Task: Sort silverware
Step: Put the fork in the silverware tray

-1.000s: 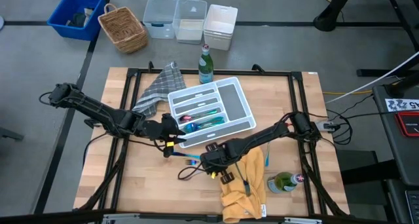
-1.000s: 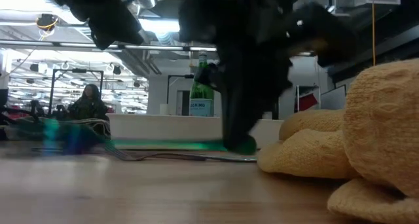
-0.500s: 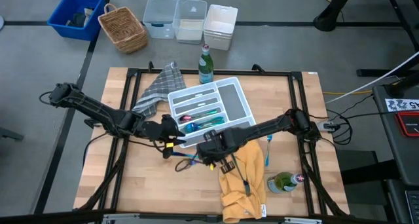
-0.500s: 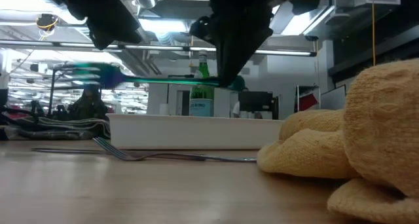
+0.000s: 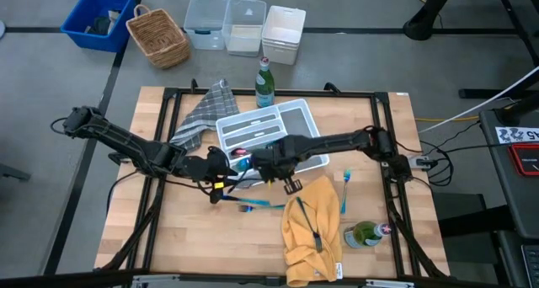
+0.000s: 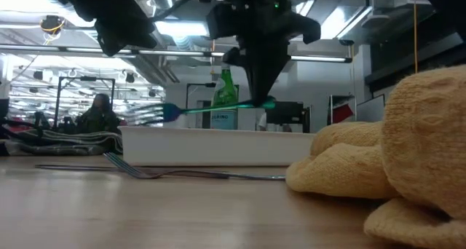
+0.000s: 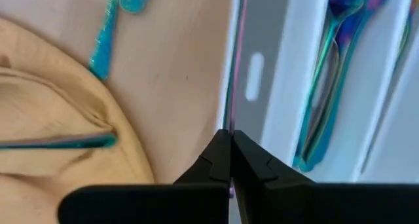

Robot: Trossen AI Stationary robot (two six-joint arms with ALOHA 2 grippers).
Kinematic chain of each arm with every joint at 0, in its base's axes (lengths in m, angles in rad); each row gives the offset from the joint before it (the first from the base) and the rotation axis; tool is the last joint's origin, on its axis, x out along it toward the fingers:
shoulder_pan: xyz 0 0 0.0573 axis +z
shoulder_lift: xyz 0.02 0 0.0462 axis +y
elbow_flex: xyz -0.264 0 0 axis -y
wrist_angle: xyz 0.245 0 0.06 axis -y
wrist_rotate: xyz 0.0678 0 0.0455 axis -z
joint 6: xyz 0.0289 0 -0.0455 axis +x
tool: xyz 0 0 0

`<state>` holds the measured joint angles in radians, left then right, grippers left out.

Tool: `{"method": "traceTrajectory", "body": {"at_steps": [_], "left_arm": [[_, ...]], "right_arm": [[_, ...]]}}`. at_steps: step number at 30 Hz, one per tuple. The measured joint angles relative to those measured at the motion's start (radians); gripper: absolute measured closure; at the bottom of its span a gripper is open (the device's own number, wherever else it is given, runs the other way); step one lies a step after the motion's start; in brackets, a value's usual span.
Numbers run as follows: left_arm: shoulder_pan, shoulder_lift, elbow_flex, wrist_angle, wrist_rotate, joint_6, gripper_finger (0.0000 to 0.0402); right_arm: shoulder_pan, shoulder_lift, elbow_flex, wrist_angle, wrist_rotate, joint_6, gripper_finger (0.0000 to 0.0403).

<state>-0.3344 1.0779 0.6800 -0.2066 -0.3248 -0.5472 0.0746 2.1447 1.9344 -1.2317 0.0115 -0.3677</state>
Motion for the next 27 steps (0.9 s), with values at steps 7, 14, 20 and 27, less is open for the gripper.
{"method": "traceTrajectory", "body": {"at_steps": [7,14,20,27], "left_arm": [[0.0,0.0,0.0,0.0,-0.001,-0.009,0.0274],[0.0,0.0,0.0,0.0,0.0,-0.025,0.0274],[0.0,0.0,0.0,0.0,0.0,-0.025,0.0274],[0.0,0.0,0.0,0.001,0.0,-0.025,0.0274]], "right_arm": [[-0.077,0.0,0.0,-0.009,-0.052,-0.06,0.0398],[-0.162,0.0,0.0,0.013,-0.139,-0.112,0.0398],[-0.238,0.0,0.0,0.041,-0.221,-0.17,0.0398],[-0.28,0.034,0.0,0.054,-0.319,-0.193,0.0398]]}}
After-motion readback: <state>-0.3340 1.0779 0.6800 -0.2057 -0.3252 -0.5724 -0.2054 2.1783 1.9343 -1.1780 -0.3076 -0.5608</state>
